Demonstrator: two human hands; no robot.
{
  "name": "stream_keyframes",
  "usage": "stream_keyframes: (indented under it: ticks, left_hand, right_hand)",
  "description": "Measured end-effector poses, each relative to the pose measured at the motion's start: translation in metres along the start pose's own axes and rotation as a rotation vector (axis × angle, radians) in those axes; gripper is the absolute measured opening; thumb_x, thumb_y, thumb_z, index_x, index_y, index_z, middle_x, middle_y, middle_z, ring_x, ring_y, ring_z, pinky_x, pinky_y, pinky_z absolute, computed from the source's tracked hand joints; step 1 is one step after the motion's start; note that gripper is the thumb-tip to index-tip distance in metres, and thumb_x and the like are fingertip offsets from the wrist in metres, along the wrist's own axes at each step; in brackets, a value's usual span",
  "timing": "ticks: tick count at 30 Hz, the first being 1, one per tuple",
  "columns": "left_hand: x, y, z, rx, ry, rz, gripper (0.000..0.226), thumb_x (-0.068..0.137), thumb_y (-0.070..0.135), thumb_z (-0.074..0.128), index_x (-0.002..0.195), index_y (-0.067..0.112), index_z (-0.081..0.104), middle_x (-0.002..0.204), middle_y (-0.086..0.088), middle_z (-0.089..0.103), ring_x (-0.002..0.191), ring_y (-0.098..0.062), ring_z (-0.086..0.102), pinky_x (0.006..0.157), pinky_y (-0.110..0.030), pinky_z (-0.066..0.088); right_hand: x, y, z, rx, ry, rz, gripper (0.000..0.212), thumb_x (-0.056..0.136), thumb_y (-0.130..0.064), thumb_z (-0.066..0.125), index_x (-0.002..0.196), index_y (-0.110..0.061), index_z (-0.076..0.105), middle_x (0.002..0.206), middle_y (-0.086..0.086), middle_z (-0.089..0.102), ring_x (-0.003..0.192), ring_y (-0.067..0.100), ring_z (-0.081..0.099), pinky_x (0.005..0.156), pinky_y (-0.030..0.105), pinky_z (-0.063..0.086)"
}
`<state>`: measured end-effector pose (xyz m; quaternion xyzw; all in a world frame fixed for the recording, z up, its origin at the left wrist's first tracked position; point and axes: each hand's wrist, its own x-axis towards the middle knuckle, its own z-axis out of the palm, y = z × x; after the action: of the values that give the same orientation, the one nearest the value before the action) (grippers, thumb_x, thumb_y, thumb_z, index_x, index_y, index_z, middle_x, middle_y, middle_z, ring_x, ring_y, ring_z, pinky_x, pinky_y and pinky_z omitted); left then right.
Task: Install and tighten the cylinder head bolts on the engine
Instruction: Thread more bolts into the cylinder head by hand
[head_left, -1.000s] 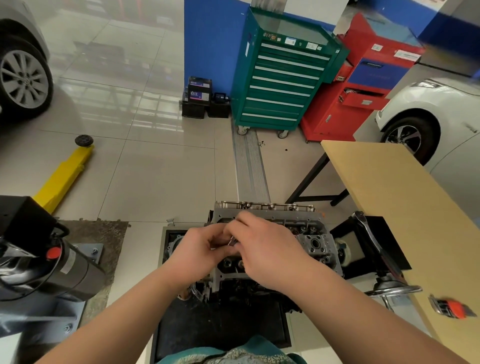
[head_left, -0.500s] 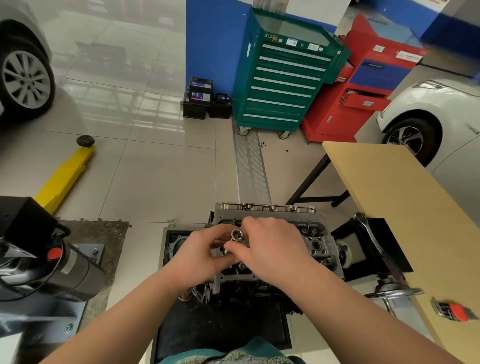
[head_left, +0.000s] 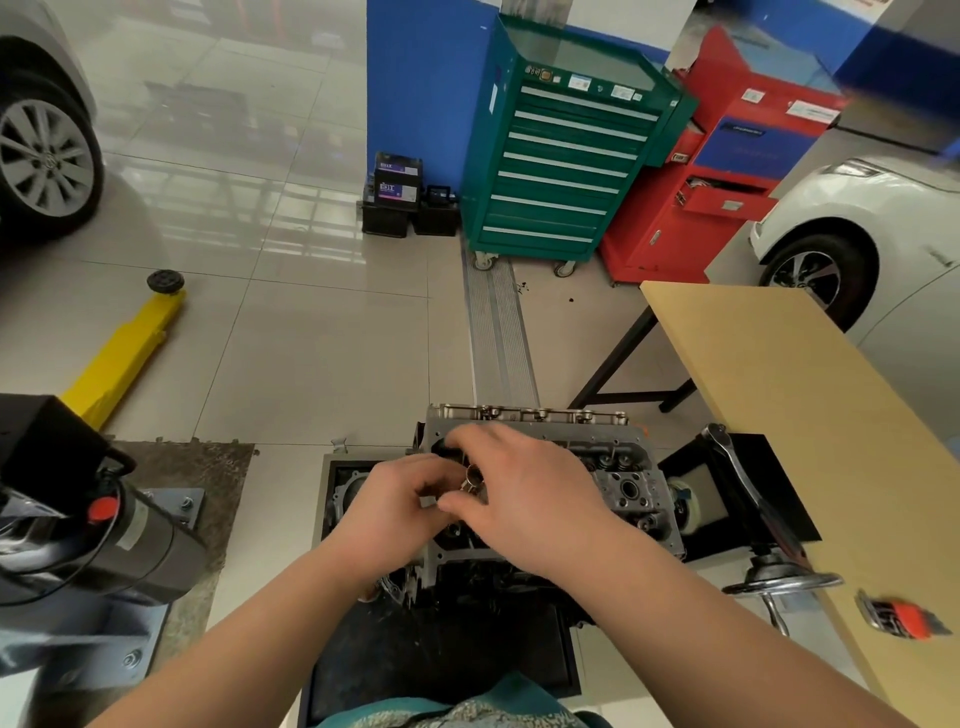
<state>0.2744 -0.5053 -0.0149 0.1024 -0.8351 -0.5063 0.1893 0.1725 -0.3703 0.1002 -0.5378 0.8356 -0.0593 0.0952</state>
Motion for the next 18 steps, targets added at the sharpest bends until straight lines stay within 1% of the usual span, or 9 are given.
stream_keyframes:
  ticks: [3,5,7,9,10,11,13,15,18]
  left_hand:
    - [0.001,0.0,-0.007,-0.013,-0.094,0.012,0.026,0.094,0.014,0.078,0.106,0.037,0.075,0.101,0.023,0.075,0.099,-0.001,0.072,0.087,-0.018,0.053]
    - [0.0,0.004,-0.005,-0.079,-0.154,0.017,0.028,0.096,0.019,0.076,0.118,0.036,0.071,0.109,0.025,0.074,0.107,-0.001,0.07,0.091,-0.015,0.053]
    - [-0.002,0.006,0.0,-0.071,-0.126,-0.024,0.037,0.089,0.029,0.082,0.124,0.032,0.069,0.112,0.025,0.071,0.108,-0.001,0.069,0.091,-0.017,0.054]
    - [-0.003,0.005,0.006,0.011,-0.066,-0.051,0.028,0.085,0.021,0.08,0.11,0.029,0.07,0.1,0.018,0.071,0.095,-0.005,0.068,0.081,-0.026,0.057]
    - [-0.001,0.004,0.006,0.024,-0.056,-0.062,0.022,0.084,0.013,0.075,0.103,0.024,0.069,0.092,0.01,0.07,0.086,-0.01,0.067,0.076,-0.036,0.058]
    - [0.0,0.002,0.006,0.011,-0.058,-0.084,0.018,0.082,0.01,0.071,0.098,0.018,0.069,0.087,0.003,0.07,0.081,-0.018,0.067,0.074,-0.046,0.057]
    - [0.001,-0.001,0.002,-0.021,-0.067,-0.133,0.017,0.083,0.019,0.074,0.099,0.016,0.071,0.088,-0.007,0.073,0.085,-0.029,0.07,0.078,-0.052,0.057]
    - [0.0,-0.005,-0.002,-0.03,-0.131,-0.123,0.014,0.091,0.025,0.078,0.104,0.021,0.075,0.092,-0.001,0.076,0.091,-0.024,0.073,0.085,-0.05,0.058]
    - [-0.004,-0.001,-0.001,-0.093,-0.195,-0.057,0.02,0.096,0.036,0.071,0.115,0.028,0.074,0.105,0.011,0.076,0.103,-0.014,0.072,0.093,-0.036,0.058]
  right_hand:
    - [-0.001,0.006,-0.004,-0.01,-0.052,-0.066,0.022,0.099,-0.034,0.059,0.119,-0.025,0.056,0.109,-0.006,0.056,0.098,0.023,0.06,0.075,0.042,0.053]
    - [0.001,0.004,-0.004,-0.033,-0.036,0.052,0.029,0.101,-0.05,0.054,0.11,-0.022,0.059,0.102,-0.004,0.06,0.093,0.024,0.061,0.069,0.038,0.045]
    - [0.003,0.0,-0.003,-0.128,-0.016,0.145,0.051,0.096,-0.073,0.041,0.094,-0.025,0.056,0.085,-0.006,0.056,0.079,0.022,0.057,0.061,0.036,0.035]
    - [0.001,-0.005,0.0,-0.181,0.0,0.13,0.058,0.09,-0.084,0.033,0.089,-0.028,0.048,0.08,-0.009,0.048,0.075,0.021,0.054,0.058,0.035,0.031]
    - [-0.001,-0.006,-0.001,-0.158,-0.004,0.103,0.058,0.089,-0.084,0.035,0.095,-0.028,0.049,0.086,-0.009,0.051,0.081,0.021,0.057,0.059,0.036,0.035]
    - [-0.004,-0.006,-0.002,-0.11,-0.023,0.056,0.055,0.09,-0.079,0.041,0.108,-0.028,0.051,0.097,-0.009,0.055,0.09,0.02,0.059,0.063,0.037,0.042]
    - [-0.006,-0.004,-0.005,-0.052,-0.088,-0.058,0.041,0.096,-0.054,0.059,0.128,-0.031,0.046,0.115,-0.008,0.053,0.104,0.02,0.057,0.074,0.04,0.052]
    - [-0.006,-0.002,-0.007,-0.054,-0.145,-0.081,0.038,0.097,-0.028,0.064,0.13,-0.028,0.046,0.118,-0.006,0.052,0.107,0.021,0.055,0.08,0.042,0.053]
    - [-0.003,-0.005,-0.009,-0.101,-0.112,0.003,0.026,0.1,-0.037,0.057,0.122,-0.024,0.051,0.113,-0.003,0.06,0.102,0.024,0.061,0.073,0.04,0.046]
